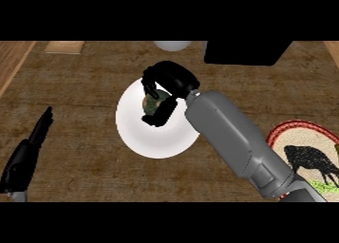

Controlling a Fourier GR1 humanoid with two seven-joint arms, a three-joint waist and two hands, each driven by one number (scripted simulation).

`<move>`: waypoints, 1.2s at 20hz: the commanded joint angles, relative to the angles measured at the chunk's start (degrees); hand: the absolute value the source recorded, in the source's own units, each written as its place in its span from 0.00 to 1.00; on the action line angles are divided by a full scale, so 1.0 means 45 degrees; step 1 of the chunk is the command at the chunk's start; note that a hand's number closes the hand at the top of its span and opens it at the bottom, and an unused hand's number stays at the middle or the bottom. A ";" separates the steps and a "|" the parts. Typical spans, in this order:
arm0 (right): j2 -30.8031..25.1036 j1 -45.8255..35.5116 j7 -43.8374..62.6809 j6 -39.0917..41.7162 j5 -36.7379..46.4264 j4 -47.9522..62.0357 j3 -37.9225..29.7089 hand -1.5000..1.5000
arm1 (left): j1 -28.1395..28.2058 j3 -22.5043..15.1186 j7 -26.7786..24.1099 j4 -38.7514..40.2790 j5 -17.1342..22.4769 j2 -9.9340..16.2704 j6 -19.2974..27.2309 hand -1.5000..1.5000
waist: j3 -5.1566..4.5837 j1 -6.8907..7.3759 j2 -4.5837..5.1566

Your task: Pick the squash from the placemat and place it in the plate

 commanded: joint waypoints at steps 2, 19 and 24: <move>0.0099 -0.0257 0.1413 -0.1018 -0.2036 0.1297 0.0663 0.00 | -0.0153 0.0088 0.0167 -0.0370 0.0096 0.0136 -0.0240 0.50 | 0.0001 0.0326 0.0064; -0.0308 -0.0864 -0.0522 -0.3298 -0.6454 0.2647 -0.1763 0.00 | -0.0054 0.0358 -0.0040 0.0045 -0.0078 0.0060 -0.0274 0.50 | 0.0011 -0.0142 0.0036; -0.1750 -0.0492 -0.2071 -0.0989 -0.8223 0.3072 -0.3684 0.00 | 0.0134 0.0372 -0.0312 -0.0041 -0.0098 -0.0084 -0.0185 0.50 | 0.0020 -0.0150 0.0093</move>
